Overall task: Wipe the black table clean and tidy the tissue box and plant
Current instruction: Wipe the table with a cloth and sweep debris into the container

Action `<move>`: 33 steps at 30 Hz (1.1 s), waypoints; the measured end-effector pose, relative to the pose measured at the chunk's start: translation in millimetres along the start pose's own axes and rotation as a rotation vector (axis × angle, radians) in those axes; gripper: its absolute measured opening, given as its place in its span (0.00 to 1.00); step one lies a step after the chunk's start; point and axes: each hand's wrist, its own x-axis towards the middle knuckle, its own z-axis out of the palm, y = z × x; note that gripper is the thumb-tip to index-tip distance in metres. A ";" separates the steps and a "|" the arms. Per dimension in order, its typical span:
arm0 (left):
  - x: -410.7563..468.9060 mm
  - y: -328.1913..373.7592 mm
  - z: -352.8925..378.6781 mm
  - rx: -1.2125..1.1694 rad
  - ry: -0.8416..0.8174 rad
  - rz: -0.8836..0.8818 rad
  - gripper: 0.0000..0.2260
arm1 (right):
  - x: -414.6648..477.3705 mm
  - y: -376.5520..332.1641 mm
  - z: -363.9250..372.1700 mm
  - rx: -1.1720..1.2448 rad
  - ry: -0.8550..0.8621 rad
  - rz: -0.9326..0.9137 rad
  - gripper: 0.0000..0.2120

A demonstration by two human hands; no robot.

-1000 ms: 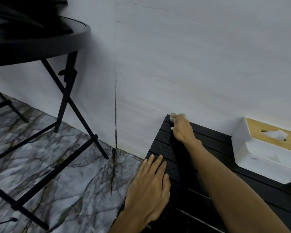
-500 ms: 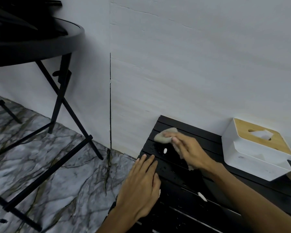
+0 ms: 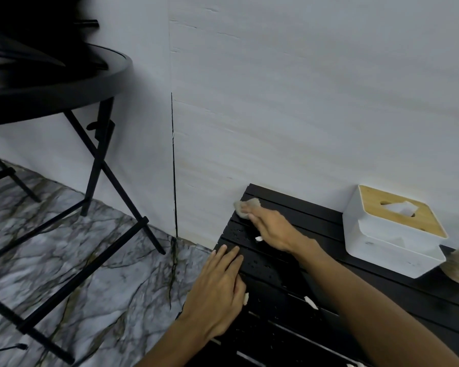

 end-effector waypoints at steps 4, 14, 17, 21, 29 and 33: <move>-18.5 -0.8 -2.9 -0.006 0.035 0.002 0.29 | -34.3 -23.7 11.7 0.008 -0.068 -0.139 0.18; -52.7 -8.0 -9.8 0.016 0.033 -0.013 0.26 | -79.2 -29.9 -10.8 0.185 0.165 -0.006 0.16; -53.9 -9.3 -8.5 0.039 0.034 -0.009 0.25 | -58.0 -11.3 -9.8 0.121 0.225 0.177 0.15; -53.7 -8.9 -6.8 0.040 0.039 0.009 0.27 | -37.1 -29.1 7.0 0.045 0.166 0.180 0.10; -53.9 -5.3 -9.8 -0.124 0.080 0.008 0.24 | -59.4 -52.3 26.9 0.014 -0.104 -0.210 0.18; -54.8 -1.8 -15.7 -0.208 0.123 0.026 0.22 | -83.1 -58.1 20.0 0.063 -0.145 -0.281 0.16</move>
